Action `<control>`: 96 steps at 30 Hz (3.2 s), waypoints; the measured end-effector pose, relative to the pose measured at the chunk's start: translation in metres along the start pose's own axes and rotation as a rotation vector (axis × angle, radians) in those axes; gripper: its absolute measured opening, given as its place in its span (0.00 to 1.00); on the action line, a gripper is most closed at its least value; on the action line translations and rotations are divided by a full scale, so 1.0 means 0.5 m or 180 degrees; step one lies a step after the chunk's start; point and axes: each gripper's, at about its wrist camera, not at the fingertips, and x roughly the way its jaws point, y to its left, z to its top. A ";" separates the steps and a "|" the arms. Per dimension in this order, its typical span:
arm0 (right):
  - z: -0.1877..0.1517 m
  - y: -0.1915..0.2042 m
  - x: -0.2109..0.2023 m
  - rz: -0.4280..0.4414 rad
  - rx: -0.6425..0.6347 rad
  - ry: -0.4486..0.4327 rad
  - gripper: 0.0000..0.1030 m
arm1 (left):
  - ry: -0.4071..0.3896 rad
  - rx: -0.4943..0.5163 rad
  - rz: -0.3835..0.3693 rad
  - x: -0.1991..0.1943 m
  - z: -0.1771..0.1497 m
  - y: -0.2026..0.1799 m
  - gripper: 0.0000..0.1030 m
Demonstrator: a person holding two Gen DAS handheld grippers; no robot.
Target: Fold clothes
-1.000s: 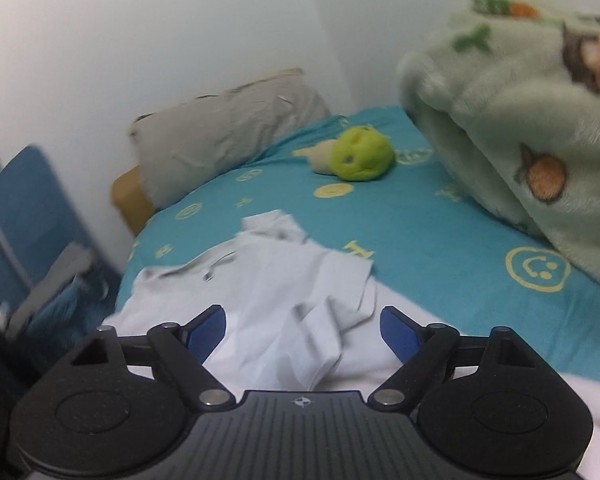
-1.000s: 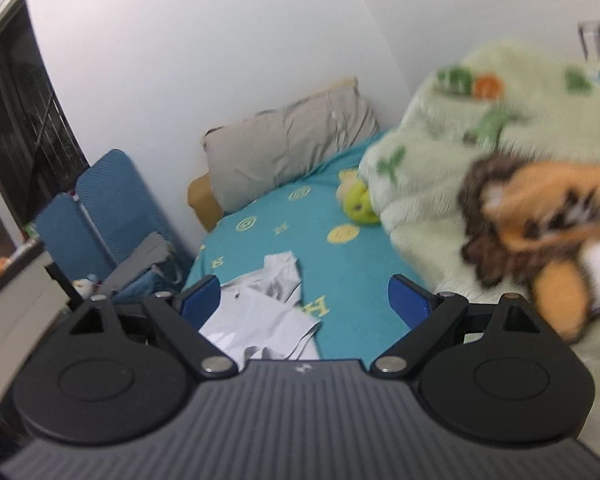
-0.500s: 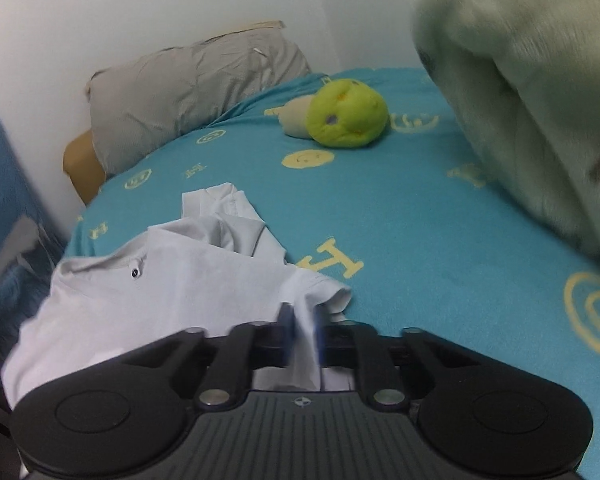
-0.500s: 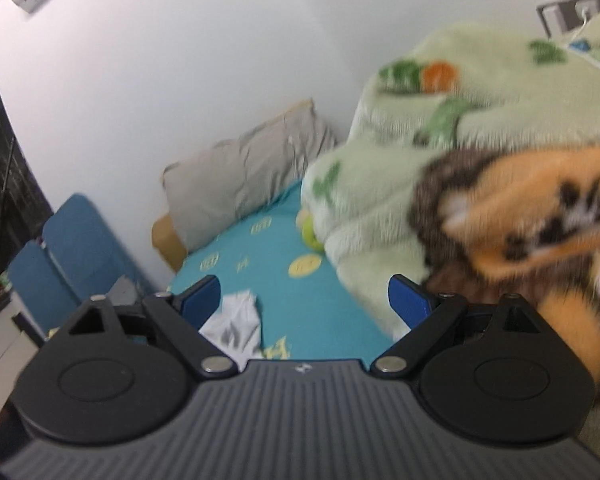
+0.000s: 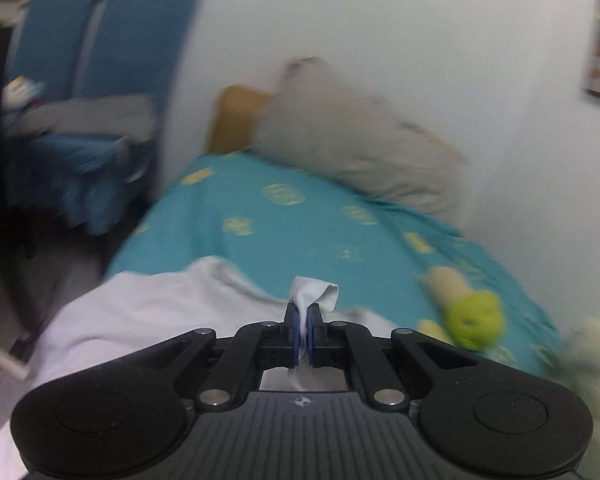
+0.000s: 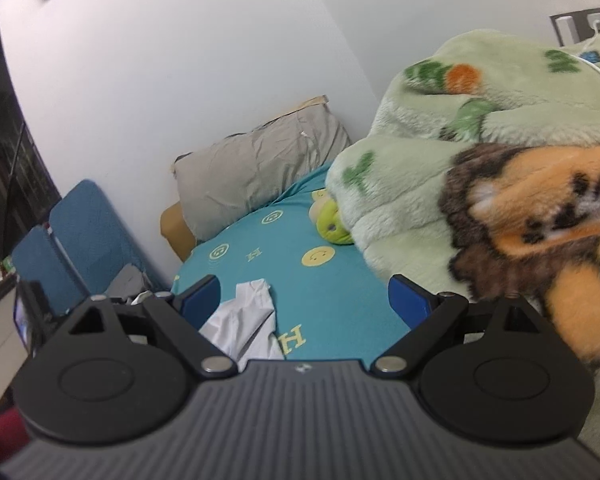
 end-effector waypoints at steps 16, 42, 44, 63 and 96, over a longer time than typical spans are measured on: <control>-0.043 0.030 0.071 0.0291 -0.0273 0.0458 0.89 | 0.0432 -0.0033 0.0425 0.047 -0.072 0.109 0.60; -0.085 0.119 -0.307 0.0613 -0.0819 0.0430 0.89 | 0.0218 0.0330 -0.0393 -0.679 -0.397 0.004 0.69; -0.097 0.104 -0.341 0.0501 -0.0779 0.0369 0.89 | 0.0313 0.0329 -0.0529 -0.678 -0.418 -0.008 0.69; -0.038 -0.027 -0.351 -0.0061 -0.0435 -0.0016 0.90 | 0.1000 0.1102 -0.0807 -0.532 -0.588 -0.242 0.28; -0.067 -0.027 -0.303 0.0008 -0.0258 0.0687 0.89 | 0.1037 0.0401 -0.0499 -0.653 -0.502 -0.071 0.49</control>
